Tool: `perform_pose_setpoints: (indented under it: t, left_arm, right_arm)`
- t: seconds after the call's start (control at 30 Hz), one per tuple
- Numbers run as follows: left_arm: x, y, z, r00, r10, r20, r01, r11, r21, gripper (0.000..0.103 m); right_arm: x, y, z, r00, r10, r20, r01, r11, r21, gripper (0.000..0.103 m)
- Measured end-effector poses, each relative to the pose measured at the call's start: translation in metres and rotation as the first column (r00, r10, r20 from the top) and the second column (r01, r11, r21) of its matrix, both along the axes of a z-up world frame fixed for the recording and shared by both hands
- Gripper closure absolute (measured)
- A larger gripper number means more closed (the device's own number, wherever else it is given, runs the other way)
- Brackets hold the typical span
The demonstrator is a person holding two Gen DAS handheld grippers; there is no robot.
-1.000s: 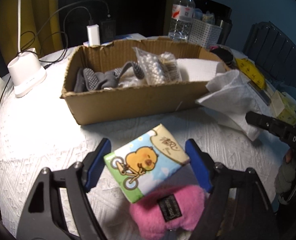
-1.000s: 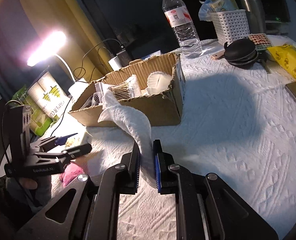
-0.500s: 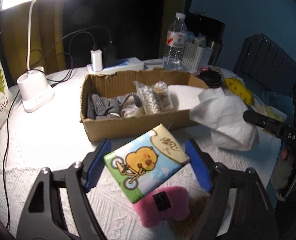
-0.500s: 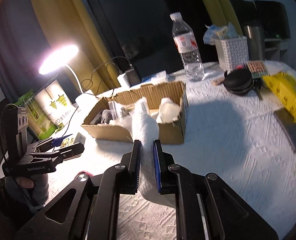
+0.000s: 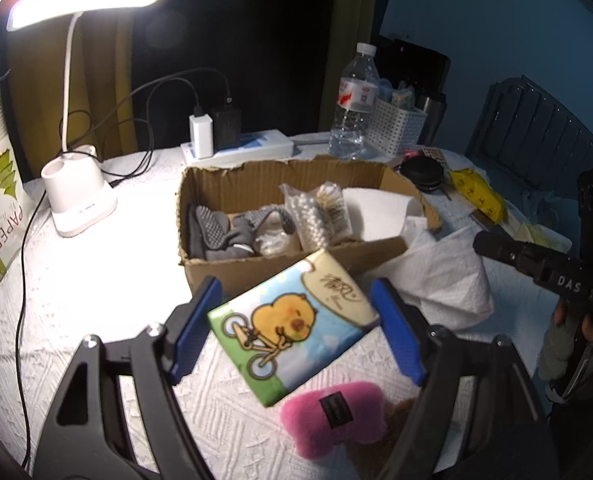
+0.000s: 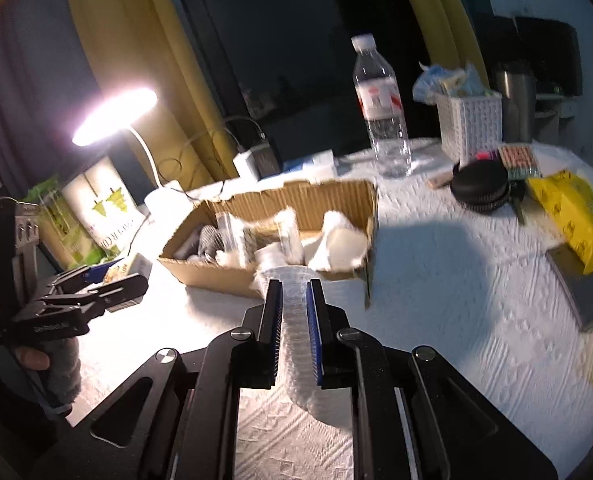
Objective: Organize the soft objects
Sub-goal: 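Regrasp the white paper towel with the right gripper and lift it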
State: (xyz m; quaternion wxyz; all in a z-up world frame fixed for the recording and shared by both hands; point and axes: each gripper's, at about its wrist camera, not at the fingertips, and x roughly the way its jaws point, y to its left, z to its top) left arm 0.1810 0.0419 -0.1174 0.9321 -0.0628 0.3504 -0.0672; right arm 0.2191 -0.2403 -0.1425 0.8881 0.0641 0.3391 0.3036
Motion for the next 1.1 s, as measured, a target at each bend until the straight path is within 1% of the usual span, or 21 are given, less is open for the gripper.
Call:
perform_pose_setpoints:
  t: [0.17, 0.23, 0.27, 0.3, 0.33, 0.37, 0.43, 0.5, 0.6, 0.73, 0.8, 0.9, 0.97, 1.03, 1.1]
  left_arm:
    - [0.001, -0.001, -0.008, 1.000, 0.001, -0.018, -0.001, 1.000, -0.005, 0.025]
    - [0.000, -0.002, -0.009, 1.000, -0.004, -0.019, 0.004, 1.000, -0.004, 0.025]
    - [-0.001, -0.003, -0.009, 1.000, -0.006, -0.020, 0.006, 1.000, -0.004, 0.025]
    - [-0.001, -0.004, -0.009, 1.000, -0.008, -0.020, 0.008, 1.000, -0.004, 0.025]
    - [-0.001, -0.005, -0.010, 1.000, -0.010, -0.020, 0.010, 1.000, -0.005, 0.025]
    - [-0.002, -0.005, -0.010, 1.000, -0.011, -0.020, 0.011, 1.000, -0.006, 0.025]
    - [-0.002, -0.006, -0.010, 1.000, -0.014, -0.020, 0.014, 1.000, -0.008, 0.025]
    - [-0.002, -0.006, -0.010, 1.000, -0.019, -0.018, 0.019, 1.000, -0.011, 0.025]
    - [-0.003, -0.005, -0.012, 0.999, -0.026, -0.019, 0.026, 1.000, -0.018, 0.025]
    - [-0.007, -0.001, -0.015, 0.999, -0.027, -0.022, 0.027, 0.999, -0.026, 0.025]
    - [-0.009, 0.004, -0.016, 1.000, -0.021, -0.022, 0.020, 0.999, -0.031, 0.025]
    - [-0.012, 0.012, -0.018, 1.000, -0.005, -0.023, 0.005, 0.999, -0.040, 0.025]
    - [-0.013, 0.017, -0.018, 1.000, 0.001, -0.024, -0.002, 0.999, -0.044, 0.025]
    - [-0.014, 0.021, -0.019, 1.000, 0.006, -0.025, -0.007, 0.999, -0.048, 0.025]
    - [-0.014, 0.025, -0.019, 1.000, 0.009, -0.024, -0.010, 0.999, -0.051, 0.025]
  right_arm:
    - [0.004, 0.003, -0.025, 0.998, -0.022, -0.066, 0.018, 0.998, -0.062, 0.089]
    - [0.004, 0.002, -0.035, 0.994, -0.037, -0.103, 0.030, 0.997, -0.072, 0.084]
    - [0.004, 0.002, -0.040, 0.991, -0.045, -0.123, 0.035, 0.996, -0.084, 0.070]
    - [0.004, 0.002, -0.043, 0.990, -0.048, -0.134, 0.036, 0.995, -0.095, 0.051]
    - [0.002, 0.002, -0.047, 0.988, -0.058, -0.145, 0.043, 0.993, -0.109, 0.044]
    - [0.000, 0.001, -0.049, 0.987, -0.066, -0.147, 0.049, 0.992, -0.115, 0.041]
    - [-0.005, -0.001, -0.050, 0.985, -0.076, -0.155, 0.057, 0.991, -0.124, 0.040]
    - [-0.009, -0.003, -0.050, 0.983, -0.094, -0.158, 0.072, 0.988, -0.139, 0.028]
    - [-0.010, -0.005, -0.053, 0.978, -0.109, -0.179, 0.084, 0.987, -0.139, 0.027]
    - [-0.007, 0.003, -0.063, 0.965, -0.114, -0.237, 0.083, 0.987, -0.138, 0.027]
    - [-0.005, 0.009, -0.065, 0.964, -0.119, -0.239, 0.086, 0.986, -0.146, 0.018]
    - [-0.003, 0.025, -0.063, 0.964, -0.103, -0.243, 0.066, 0.986, -0.155, 0.018]
    - [-0.002, 0.037, -0.063, 0.969, -0.105, -0.224, 0.060, 0.978, -0.199, 0.018]
    - [-0.005, 0.055, -0.064, 0.979, -0.114, -0.167, 0.060, 0.952, -0.301, 0.018]
    - [-0.009, 0.066, -0.067, 0.984, -0.123, -0.126, 0.071, 0.932, -0.356, 0.018]
